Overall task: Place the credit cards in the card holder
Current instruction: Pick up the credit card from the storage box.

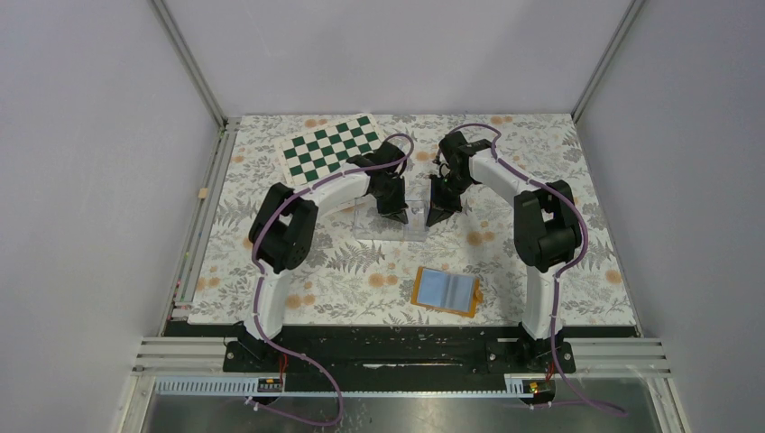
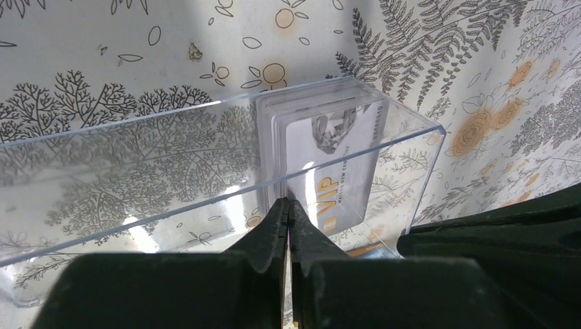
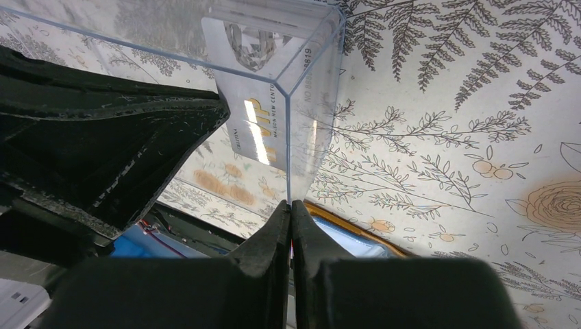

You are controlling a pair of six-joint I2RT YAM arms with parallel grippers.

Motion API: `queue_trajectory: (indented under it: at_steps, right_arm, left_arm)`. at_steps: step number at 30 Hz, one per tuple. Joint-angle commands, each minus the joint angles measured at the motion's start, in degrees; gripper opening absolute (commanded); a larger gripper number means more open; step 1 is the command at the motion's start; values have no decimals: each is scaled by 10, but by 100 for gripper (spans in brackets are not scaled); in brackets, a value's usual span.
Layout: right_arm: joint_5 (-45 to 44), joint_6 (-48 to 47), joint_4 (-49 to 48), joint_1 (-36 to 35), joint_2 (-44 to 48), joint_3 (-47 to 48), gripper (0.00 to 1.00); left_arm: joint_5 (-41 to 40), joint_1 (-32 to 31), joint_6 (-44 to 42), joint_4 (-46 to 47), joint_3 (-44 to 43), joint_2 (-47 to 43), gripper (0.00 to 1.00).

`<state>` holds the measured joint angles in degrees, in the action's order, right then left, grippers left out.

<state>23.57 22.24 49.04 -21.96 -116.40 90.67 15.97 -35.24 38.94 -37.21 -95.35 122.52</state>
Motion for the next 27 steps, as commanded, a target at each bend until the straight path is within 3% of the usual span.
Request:
queue_trajectory:
  at_steps: [1,11,27]
  right_arm:
    - [6,-9,6,-3,-10,-9,6]
    - [9,-6,2,-4,-9,-10,6]
    - [13,-7,3,-4,-10,-10,6]
  left_arm:
    - [-5,-18,-12,-1,-35,-13,0]
    - [-7,-21,-21,-16,-49,-10,18]
    - [-67,-39,-82,-149,-145,59,19]
